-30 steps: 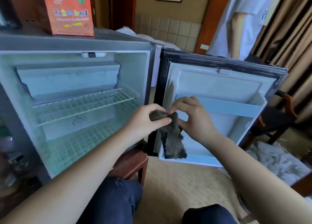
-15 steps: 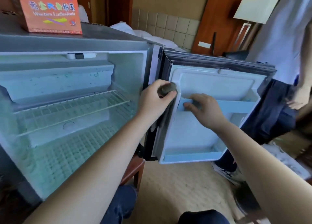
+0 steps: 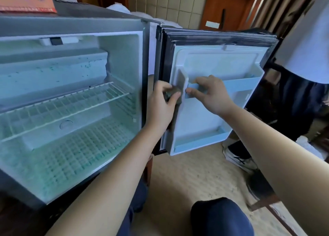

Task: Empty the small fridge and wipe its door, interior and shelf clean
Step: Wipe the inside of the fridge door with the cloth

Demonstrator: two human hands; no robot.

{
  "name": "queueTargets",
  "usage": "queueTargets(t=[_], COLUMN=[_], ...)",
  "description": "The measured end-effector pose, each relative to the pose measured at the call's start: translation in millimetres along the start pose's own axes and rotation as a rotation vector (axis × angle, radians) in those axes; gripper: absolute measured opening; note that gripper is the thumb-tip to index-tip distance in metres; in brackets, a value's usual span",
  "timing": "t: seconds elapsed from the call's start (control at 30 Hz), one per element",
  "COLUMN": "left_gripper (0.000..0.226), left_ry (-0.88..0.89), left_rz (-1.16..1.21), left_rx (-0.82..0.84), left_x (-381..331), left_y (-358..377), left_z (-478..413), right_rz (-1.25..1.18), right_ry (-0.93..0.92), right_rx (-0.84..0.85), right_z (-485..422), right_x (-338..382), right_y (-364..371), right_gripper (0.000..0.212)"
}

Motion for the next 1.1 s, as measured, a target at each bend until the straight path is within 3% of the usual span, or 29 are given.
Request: queueTargets(t=[0.07, 0.23, 0.43, 0.53, 0.83, 1.1], left_gripper=[0.021, 0.011, 0.015, 0.013, 0.011, 0.009], left_ry=[0.057, 0.105, -0.262, -0.365, -0.026, -0.467], left_rz=[0.078, -0.031, -0.12, -0.147, -0.148, -0.153], left_rx=[-0.05, 0.093, 0.308, 0.373, 0.088, 0.262], left_x=[-27.7, -26.0, 81.1, 100.2, 21.9, 145.5], left_y=[-13.0, -11.1, 31.4, 37.8, 7.1, 53.5], left_z=[-20.2, -24.6, 55.7, 74.3, 23.3, 110.7], right_rz=[0.017, 0.052, 0.088, 0.104, 0.125, 0.132], right_ry=[-0.008, 0.001, 0.024, 0.043, 0.056, 0.028], right_rx=[-0.019, -0.058, -0.063, -0.041, -0.084, -0.216], right_z=[2.2, 6.3, 5.4, 6.5, 9.4, 14.4], right_x=[1.1, 2.7, 3.7, 4.7, 10.7, 9.5], right_y=[1.4, 4.5, 4.3, 3.4, 2.9, 9.2], right_gripper=[0.043, 0.04, 0.041, 0.044, 0.046, 0.036])
Point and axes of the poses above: each hand's wrist, its own z-axis away from the middle knuckle, its own y-axis out of the palm, x = y × z, the point moved 6 cm from there along -z, towards the middle knuckle, and after that the axes turned 9 degrees about x, right-handed, at the moved point
